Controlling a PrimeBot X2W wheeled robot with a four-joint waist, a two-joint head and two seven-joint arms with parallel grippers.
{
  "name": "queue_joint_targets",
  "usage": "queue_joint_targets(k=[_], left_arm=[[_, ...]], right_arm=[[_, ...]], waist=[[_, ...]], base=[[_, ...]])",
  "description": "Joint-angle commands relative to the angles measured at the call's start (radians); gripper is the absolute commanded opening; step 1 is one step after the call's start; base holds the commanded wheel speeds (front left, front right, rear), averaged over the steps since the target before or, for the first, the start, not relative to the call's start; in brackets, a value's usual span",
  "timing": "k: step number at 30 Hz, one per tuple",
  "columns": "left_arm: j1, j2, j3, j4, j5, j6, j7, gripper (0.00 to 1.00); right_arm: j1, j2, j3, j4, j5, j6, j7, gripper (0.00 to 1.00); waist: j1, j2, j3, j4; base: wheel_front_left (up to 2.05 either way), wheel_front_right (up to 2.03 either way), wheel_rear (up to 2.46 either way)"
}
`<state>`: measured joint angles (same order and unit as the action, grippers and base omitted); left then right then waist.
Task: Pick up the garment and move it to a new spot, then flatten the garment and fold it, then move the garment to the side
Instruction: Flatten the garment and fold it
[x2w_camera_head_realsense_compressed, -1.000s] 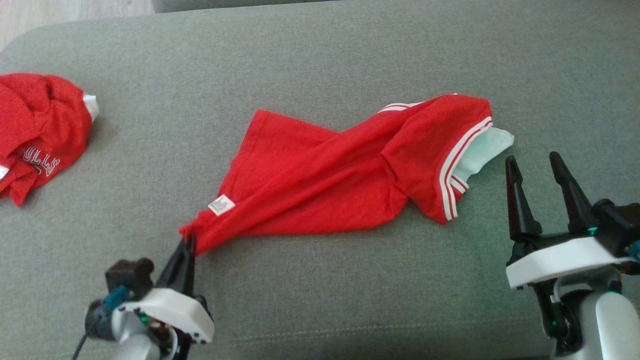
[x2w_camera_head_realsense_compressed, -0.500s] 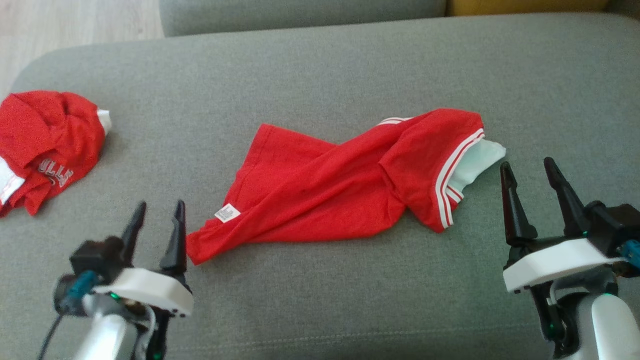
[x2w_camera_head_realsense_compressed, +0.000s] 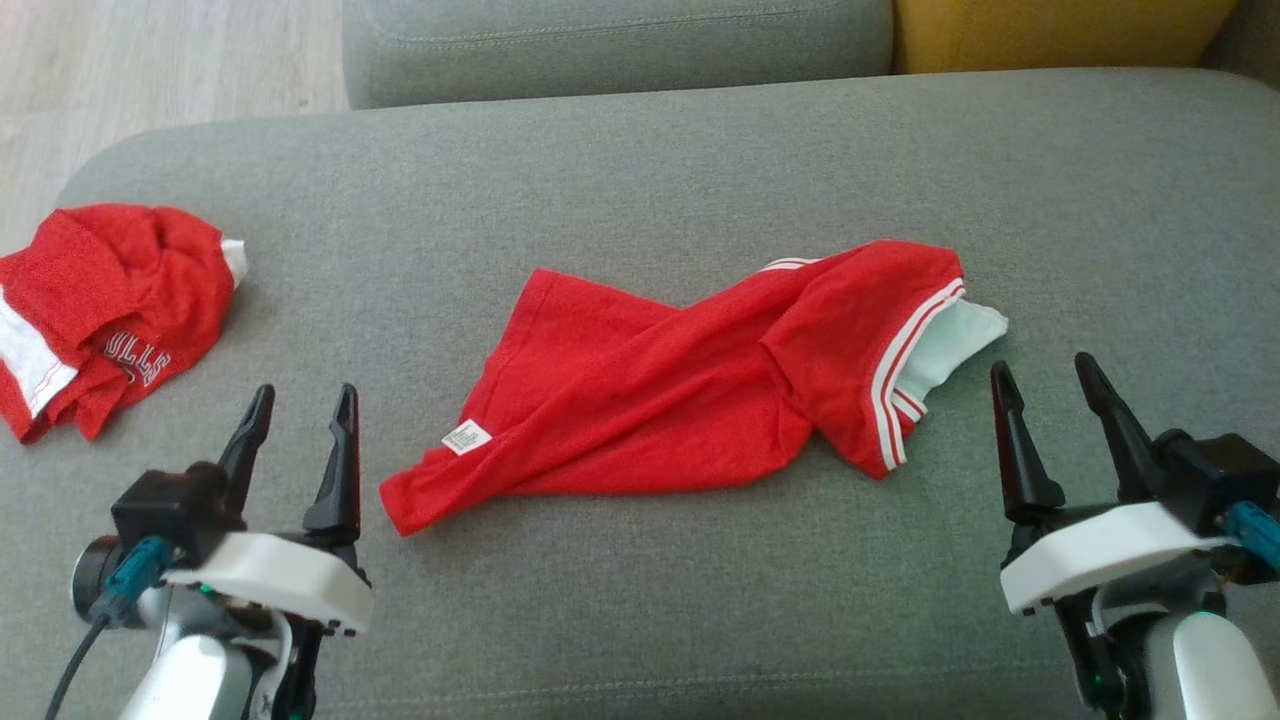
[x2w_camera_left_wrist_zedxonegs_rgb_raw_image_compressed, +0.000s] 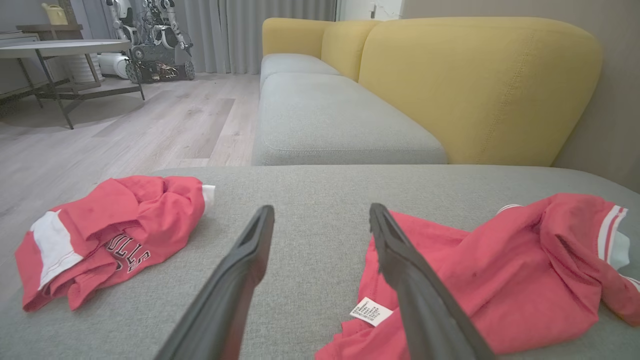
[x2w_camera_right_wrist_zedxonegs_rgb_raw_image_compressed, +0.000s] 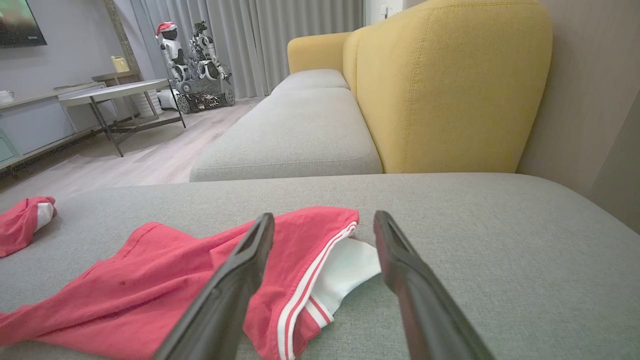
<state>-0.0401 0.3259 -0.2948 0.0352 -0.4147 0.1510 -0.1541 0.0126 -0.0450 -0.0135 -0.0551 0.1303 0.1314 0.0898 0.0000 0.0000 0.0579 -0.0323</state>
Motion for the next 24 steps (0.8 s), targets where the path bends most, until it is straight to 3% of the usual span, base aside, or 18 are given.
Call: queue_joint_targets(k=[1, 14, 19, 24], left_arm=[[-0.039, 0.03, 0.038, -0.043, 0.013, 0.009, 0.003, 1.0], [-0.051, 0.038, 0.027, -0.074, 0.025, 0.025, 0.017, 1.0], [-0.08, 0.033, 0.02, -0.081, 0.028, 0.022, 0.01, 1.0], [-0.112, 0.025, 0.013, -0.074, 0.03, 0.018, -0.004, 1.0]], right_arm=[[-0.025, -0.005, 0.023, -0.033, -0.005, -0.001, 0.003, 1.0], [-0.095, -0.028, -0.014, 0.016, 0.015, -0.001, 0.005, 1.0], [-0.237, -0.09, -0.037, 0.139, 0.05, -0.001, 0.04, 1.0], [-0.414, -0.158, 0.012, 0.34, 0.084, -0.001, 0.095, 1.0]], waist=[[0.0, 0.0, 0.0, 0.001], [0.0, 0.0, 0.031, 0.031], [0.0, 0.0, 0.078, 0.058], [0.0, 0.0, 0.124, 0.08]], base=[[0.0, 0.0, 0.0], [0.0, 0.0, 0.0], [0.0, 0.0, 0.0], [0.0, 0.0, 0.0]])
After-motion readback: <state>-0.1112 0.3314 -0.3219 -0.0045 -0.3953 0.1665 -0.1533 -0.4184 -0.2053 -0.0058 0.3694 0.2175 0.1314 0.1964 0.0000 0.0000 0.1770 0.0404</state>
